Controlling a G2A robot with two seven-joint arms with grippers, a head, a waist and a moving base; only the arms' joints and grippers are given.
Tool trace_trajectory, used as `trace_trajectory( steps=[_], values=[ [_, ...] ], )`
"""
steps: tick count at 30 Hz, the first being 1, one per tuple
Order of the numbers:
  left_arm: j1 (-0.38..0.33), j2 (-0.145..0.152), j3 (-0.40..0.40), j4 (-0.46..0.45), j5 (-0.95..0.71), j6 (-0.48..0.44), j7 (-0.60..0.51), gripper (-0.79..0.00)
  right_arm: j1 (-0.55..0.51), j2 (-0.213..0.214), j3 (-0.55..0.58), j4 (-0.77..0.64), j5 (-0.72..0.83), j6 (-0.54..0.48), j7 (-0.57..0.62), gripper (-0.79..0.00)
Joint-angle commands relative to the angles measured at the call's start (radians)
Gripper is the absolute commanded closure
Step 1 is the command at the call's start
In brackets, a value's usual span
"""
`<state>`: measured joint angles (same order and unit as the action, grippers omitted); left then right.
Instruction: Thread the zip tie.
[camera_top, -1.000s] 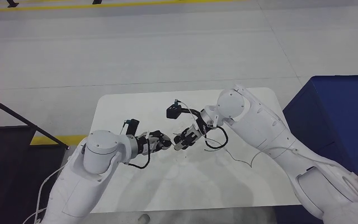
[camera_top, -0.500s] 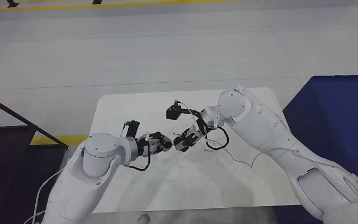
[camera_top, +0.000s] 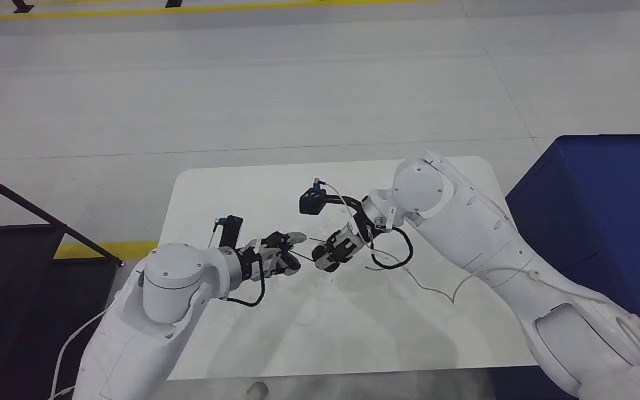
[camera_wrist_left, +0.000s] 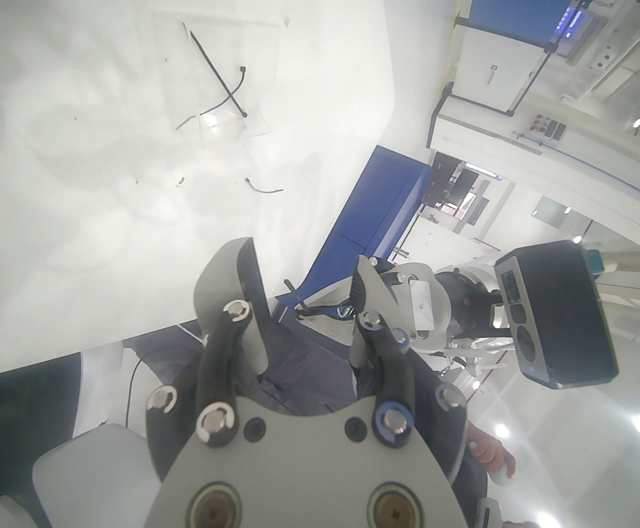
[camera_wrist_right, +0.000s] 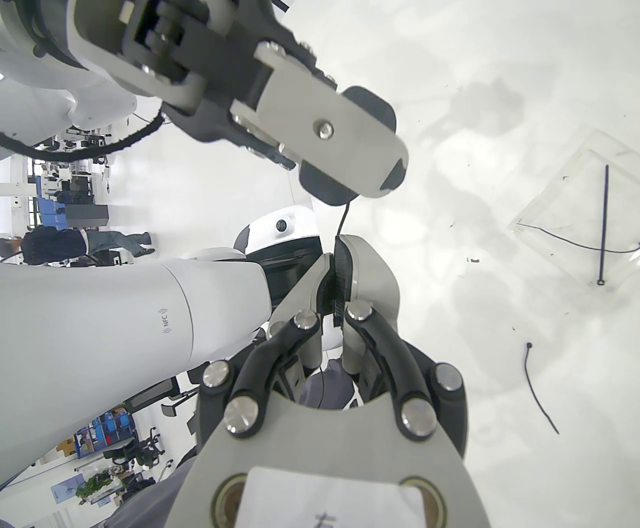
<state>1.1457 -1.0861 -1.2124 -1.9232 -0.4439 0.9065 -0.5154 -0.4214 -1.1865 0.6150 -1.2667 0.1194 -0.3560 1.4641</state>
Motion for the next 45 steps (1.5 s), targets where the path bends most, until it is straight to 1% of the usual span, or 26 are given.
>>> trace_trajectory(
  steps=[1,4,7,9,11,16,18,24,25,26,28,29,31,33,34,39,40,41,43,44,45],
  values=[
    [-0.022,0.002,-0.042,0.024,-0.021,-0.007,0.0,-0.785,-0.028,0.008,-0.01,-0.019,-0.009,0.0,0.0,0.0],
    [-0.036,0.002,-0.042,0.041,-0.044,-0.019,-0.01,-0.785,-0.041,0.017,-0.003,-0.039,-0.011,-0.004,-0.004,0.0],
    [-0.029,0.006,-0.054,0.042,-0.04,-0.086,-0.038,-0.785,-0.057,0.027,0.007,-0.055,0.069,0.007,0.008,0.0],
    [-0.021,0.011,-0.074,0.064,-0.078,-0.123,-0.112,-0.763,-0.057,0.037,0.02,-0.055,0.157,0.02,0.02,0.0],
    [-0.021,0.014,-0.097,0.093,-0.127,-0.168,-0.195,-0.785,-0.053,0.044,0.027,-0.051,0.245,0.029,0.029,0.0],
    [-0.007,0.026,-0.162,0.184,-0.21,-0.278,-0.356,-0.785,-0.036,0.067,0.057,0.017,0.38,0.057,0.057,0.0],
    [-0.005,0.027,-0.173,0.2,-0.218,-0.284,-0.355,-0.785,-0.035,0.073,0.069,0.053,0.423,0.072,0.072,0.0],
    [-0.003,0.026,-0.171,0.197,-0.225,-0.288,-0.359,-0.785,-0.035,0.073,0.069,0.053,0.423,0.072,0.072,0.0],
    [0.004,0.024,-0.155,0.195,-0.285,-0.287,-0.435,-0.785,-0.057,0.071,0.074,0.046,0.472,0.081,0.064,0.0],
    [-0.002,0.025,-0.162,0.223,-0.343,-0.294,-0.508,-0.785,-0.07,0.072,0.084,0.052,0.529,0.091,0.072,0.0],
    [-0.024,0.025,-0.181,0.317,-0.441,-0.298,-0.616,-0.785,-0.079,0.076,0.088,0.07,0.612,0.105,0.072,0.0],
    [-0.04,0.024,-0.175,0.366,-0.503,-0.285,-0.683,-0.785,-0.087,0.078,0.085,0.079,0.684,0.13,0.072,0.0],
    [-0.068,0.023,-0.121,0.429,-0.601,-0.341,-0.739,-0.785,-0.084,0.085,0.063,0.078,0.78,0.169,0.072,0.0],
    [-0.097,0.029,-0.047,0.476,-0.696,-0.374,-0.772,-0.785,-0.085,0.094,0.033,0.07,0.875,0.214,0.072,0.0],
    [-0.104,0.032,-0.037,0.486,-0.701,-0.371,-0.77,-0.785,-0.078,0.099,0.021,0.08,0.906,0.239,0.072,0.0],
    [-0.104,0.032,-0.037,0.486,-0.701,-0.371,-0.77,-0.785,-0.068,0.104,0.013,0.093,0.896,0.243,0.072,0.0],
    [-0.095,0.029,-0.026,0.464,-0.712,-0.373,-0.771,-0.785,-0.075,0.104,0.013,0.086,0.892,0.247,0.054,0.0],
    [-0.091,0.028,-0.02,0.446,-0.721,-0.386,-0.781,-0.785,-0.082,0.104,0.015,0.074,0.872,0.254,0.026,0.0],
    [-0.095,0.03,-0.026,0.442,-0.683,-0.43,-0.773,-0.785,-0.093,0.105,0.021,0.052,0.86,0.274,0.02,0.0],
    [-0.097,0.031,-0.022,0.441,-0.661,-0.444,-0.781,-0.533,-0.099,0.106,0.026,0.049,0.867,0.284,0.027,0.0],
    [-0.101,0.032,-0.02,0.441,-0.628,-0.461,-0.781,-0.422,-0.103,0.105,0.03,0.049,0.871,0.296,0.034,0.0]
  ],
)
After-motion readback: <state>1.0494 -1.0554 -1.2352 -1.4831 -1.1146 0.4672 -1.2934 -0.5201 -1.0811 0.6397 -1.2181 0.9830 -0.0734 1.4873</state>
